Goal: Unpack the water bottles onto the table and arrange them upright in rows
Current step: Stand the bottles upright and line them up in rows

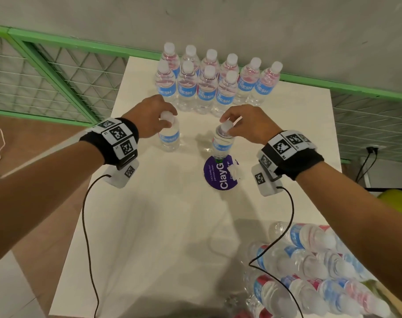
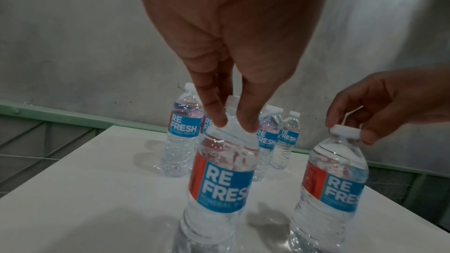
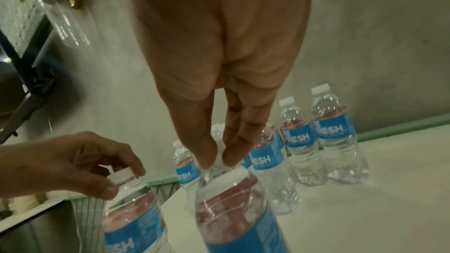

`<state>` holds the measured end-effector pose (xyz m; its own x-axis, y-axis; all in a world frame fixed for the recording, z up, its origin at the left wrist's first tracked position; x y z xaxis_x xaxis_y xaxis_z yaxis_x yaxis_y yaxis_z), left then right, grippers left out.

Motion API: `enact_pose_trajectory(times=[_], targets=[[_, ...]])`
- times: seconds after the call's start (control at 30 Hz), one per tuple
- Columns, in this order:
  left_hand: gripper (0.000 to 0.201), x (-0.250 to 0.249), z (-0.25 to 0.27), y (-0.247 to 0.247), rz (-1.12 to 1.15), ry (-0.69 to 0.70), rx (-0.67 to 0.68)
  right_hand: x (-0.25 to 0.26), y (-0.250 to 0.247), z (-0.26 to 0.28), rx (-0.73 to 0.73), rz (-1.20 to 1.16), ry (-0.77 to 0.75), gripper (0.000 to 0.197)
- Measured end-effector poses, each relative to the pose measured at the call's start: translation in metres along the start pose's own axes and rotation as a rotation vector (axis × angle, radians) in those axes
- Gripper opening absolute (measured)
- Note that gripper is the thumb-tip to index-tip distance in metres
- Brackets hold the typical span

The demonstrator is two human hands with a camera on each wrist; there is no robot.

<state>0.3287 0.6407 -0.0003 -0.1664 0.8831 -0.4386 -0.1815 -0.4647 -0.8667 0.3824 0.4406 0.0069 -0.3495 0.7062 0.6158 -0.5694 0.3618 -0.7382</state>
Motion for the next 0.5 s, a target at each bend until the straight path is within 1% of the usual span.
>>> enact_pose_trajectory(times=[0.07, 0.2, 0.33, 0.43, 0.5], targets=[[0.033, 0.001, -0.001, -0.002, 0.013, 0.0, -0.003, -0.003, 0.0, 0.002, 0.024, 0.003, 0.01, 0.031], [0.037, 0.002, -0.001, -0.002, 0.031, -0.013, 0.011, -0.007, 0.0, 0.004, 0.019, -0.022, 0.027, 0.035], [0.035, 0.003, -0.002, -0.003, 0.024, -0.009, 0.002, -0.007, 0.004, 0.001, 0.043, -0.019, 0.022, 0.037], [0.039, 0.007, -0.007, -0.007, 0.034, -0.041, -0.004, -0.01, -0.008, -0.005, -0.029, 0.034, 0.025, 0.029], [0.043, 0.011, -0.014, -0.014, 0.043, -0.073, -0.028, -0.018, -0.022, -0.011, -0.076, 0.08, 0.063, 0.029]])
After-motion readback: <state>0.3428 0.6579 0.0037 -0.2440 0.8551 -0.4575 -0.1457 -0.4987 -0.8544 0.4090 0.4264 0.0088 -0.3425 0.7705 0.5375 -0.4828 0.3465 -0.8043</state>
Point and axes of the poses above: each hand's wrist, its own z-axis away from the middle knuckle, its own y-axis out of the palm, x = y × z, the point moved 10 cm from there along -z, towards the middle knuckle, and after that the axes turned 6 degrees about -y, right-handed, at the moved point
